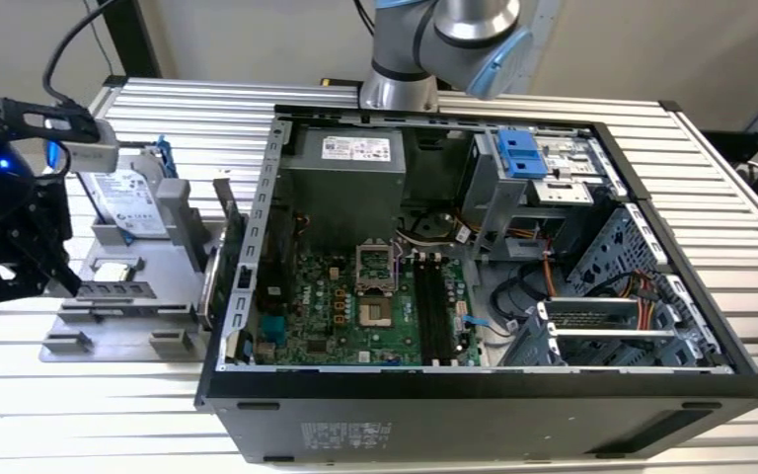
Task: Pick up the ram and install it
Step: 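Pick up the ram and move it above insertion slot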
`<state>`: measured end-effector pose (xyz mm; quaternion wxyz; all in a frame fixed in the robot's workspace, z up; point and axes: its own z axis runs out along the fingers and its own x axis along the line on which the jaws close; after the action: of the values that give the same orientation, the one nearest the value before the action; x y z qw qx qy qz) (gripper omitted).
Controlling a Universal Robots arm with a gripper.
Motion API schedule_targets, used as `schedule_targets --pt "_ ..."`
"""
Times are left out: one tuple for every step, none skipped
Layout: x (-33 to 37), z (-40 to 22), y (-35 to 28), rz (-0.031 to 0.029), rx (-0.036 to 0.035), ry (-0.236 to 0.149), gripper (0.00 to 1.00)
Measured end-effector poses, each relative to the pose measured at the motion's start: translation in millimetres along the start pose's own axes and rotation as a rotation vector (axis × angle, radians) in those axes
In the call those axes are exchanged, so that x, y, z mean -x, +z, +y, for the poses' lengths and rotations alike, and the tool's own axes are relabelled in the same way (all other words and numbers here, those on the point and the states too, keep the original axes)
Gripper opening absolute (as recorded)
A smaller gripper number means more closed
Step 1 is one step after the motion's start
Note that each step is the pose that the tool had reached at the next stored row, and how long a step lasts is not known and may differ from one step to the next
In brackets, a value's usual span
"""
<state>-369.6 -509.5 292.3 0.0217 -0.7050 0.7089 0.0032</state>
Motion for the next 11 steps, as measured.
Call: schedule_targets --pt "0.1 0.0 -1.4 0.0 0.0 0.0 0.0" --pt "0.1 -0.1 -2.8 0.0 0.0 0.0 0.0" --pt "0.2 -0.1 -4.2 0.0 0.0 0.0 0.0" --pt "0.2 -0.1 -5.8 0.0 0.0 0.0 0.0" --pt "0.3 -0.2 -7.8 -0.0001 0.0 0.0 0.0" --pt "0.4 -0.3 -9.7 0.0 0.0001 0.0 0.0" --pt "0.4 -0.3 -11.6 0.0 0.0 0.0 0.0" --pt "0.5 -0.3 -13.5 0.0 0.0 0.0 0.0" --pt "0.6 -0.4 -15.4 0.0 0.0 0.0 0.0" --pt "0.6 -0.4 -17.5 0.0 0.0 0.0 0.0" --pt "0.7 -0.5 -19.5 0.0001 0.0001 0.0 0.0"
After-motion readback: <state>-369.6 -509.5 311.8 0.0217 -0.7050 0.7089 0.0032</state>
